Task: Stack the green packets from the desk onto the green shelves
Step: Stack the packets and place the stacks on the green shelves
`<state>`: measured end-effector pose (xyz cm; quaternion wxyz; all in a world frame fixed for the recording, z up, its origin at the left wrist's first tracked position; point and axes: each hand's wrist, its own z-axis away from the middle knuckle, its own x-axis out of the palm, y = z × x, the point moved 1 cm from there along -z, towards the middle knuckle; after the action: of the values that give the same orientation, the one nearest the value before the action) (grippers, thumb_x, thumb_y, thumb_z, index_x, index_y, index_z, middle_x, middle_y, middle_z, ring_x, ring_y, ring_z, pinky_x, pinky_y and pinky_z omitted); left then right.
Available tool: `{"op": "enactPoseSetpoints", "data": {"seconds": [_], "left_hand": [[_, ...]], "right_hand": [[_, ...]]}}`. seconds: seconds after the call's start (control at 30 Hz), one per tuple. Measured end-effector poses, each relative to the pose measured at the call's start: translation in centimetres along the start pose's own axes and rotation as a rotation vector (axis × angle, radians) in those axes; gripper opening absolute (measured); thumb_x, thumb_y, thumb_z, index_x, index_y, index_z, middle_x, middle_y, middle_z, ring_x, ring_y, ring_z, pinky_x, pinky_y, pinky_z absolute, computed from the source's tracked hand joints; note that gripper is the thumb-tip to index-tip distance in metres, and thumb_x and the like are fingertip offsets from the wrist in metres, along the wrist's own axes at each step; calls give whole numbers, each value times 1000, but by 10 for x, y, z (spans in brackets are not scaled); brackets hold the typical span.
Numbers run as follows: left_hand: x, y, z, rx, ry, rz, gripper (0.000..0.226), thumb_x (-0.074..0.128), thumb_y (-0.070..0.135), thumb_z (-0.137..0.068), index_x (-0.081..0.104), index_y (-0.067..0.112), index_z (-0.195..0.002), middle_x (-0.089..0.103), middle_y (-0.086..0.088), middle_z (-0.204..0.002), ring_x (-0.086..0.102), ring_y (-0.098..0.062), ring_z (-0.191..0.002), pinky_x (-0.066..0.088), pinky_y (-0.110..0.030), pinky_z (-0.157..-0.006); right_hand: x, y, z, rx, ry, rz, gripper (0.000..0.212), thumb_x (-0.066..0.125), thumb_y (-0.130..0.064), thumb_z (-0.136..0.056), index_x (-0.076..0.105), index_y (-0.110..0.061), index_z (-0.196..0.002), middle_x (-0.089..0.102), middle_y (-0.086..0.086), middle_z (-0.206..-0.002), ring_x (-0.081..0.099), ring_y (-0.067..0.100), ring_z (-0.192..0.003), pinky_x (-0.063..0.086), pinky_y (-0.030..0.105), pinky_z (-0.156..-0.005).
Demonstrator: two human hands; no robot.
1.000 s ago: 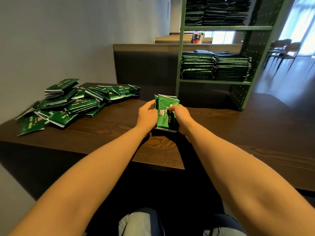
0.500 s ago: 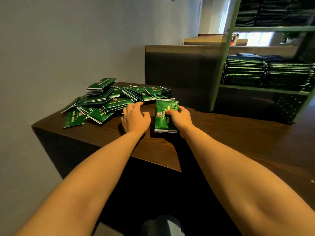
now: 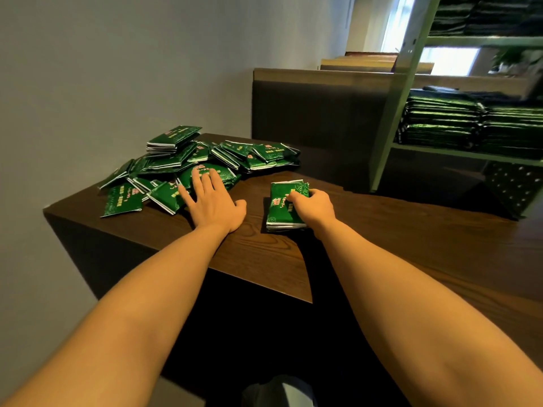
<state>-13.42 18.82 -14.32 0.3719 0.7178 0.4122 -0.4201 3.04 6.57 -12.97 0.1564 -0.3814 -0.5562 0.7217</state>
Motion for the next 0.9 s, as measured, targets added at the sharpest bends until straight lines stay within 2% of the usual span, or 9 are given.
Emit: {"op": "enactPoseSetpoints", "data": {"seconds": [0.1, 0.17, 0.23, 0.37, 0.43, 0.53, 0.7, 0.83, 0.9], "left_hand": [[-1, -1, 2, -21, -11, -23, 89, 50, 55, -87, 18, 6, -154, 15, -16, -161, 1, -34, -151, -3, -62, -118], [-1, -1, 2, -26, -12, -33, 78, 51, 51, -88, 32, 8, -150, 10, -17, -162, -3, -35, -151, -6, -60, -119], [-1, -1, 2, -10, -14, -16, 69, 51, 45, -89, 37, 10, -147, 9, -15, -164, -5, -34, -151, -7, -60, -119], [-1, -1, 3, 35, 27, 43, 62, 56, 36, -89, 39, 18, -145, 31, -10, -157, 11, -31, -151, -2, -62, -118], [-1, -2, 4, 43, 48, 75, 59, 60, 34, -89, 43, 19, -143, 34, -11, -153, 16, -29, -149, 3, -60, -119], [-2, -3, 4, 19, 56, 106, 55, 62, 35, -90, 47, 21, -141, 34, -11, -153, 25, -30, -143, 13, -55, -116], [-3, -1, 5, 22, 15, 79, 47, 55, 38, -94, 53, 23, -139, 47, -8, -145, 37, -32, -132, 24, -49, -107], [-7, 2, 8, 101, 47, 59, 46, 48, 45, -94, 57, 21, -132, 66, -7, -119, 55, -32, -112, 33, -45, -95], [-12, 5, 10, 159, 48, 50, 44, 44, 46, -96, 61, 19, -126, 70, -8, -104, 60, -32, -101, 37, -42, -90]], "right_hand": [[-1, 0, 0, 1, -34, -24, 34, 69, -36, -93, 65, -15, -120, 71, 6, -112, 69, 23, -103, 55, 38, -94], [-2, 0, 0, 3, -48, -44, 28, 70, -34, -92, 64, -16, -113, 72, 7, -112, 70, 24, -103, 55, 43, -99], [-2, 0, 1, 7, -60, -60, 23, 71, -34, -91, 62, -19, -107, 73, 8, -112, 71, 25, -103, 55, 47, -100], [-2, 1, 0, 7, -74, -94, 19, 72, -33, -89, 61, -22, -100, 74, 7, -110, 72, 27, -101, 56, 50, -100], [-3, 1, 2, 4, -75, -102, 15, 71, -32, -91, 59, -24, -97, 73, 7, -110, 72, 26, -102, 56, 49, -100], [-4, 0, 3, -1, -74, -104, 22, 70, -32, -92, 57, -22, -106, 72, 7, -113, 72, 25, -103, 56, 48, -100], [-4, 1, 6, -13, -87, -93, 37, 71, -34, -90, 60, -18, -122, 72, 7, -117, 72, 26, -103, 56, 50, -100], [-4, 1, 10, -25, -84, -115, 65, 71, -38, -86, 54, -13, -143, 70, 7, -123, 72, 24, -104, 56, 50, -100], [-5, 2, 12, -39, -73, -124, 54, 71, -36, -89, 57, -14, -136, 72, 6, -119, 72, 24, -102, 56, 50, -100]]}}
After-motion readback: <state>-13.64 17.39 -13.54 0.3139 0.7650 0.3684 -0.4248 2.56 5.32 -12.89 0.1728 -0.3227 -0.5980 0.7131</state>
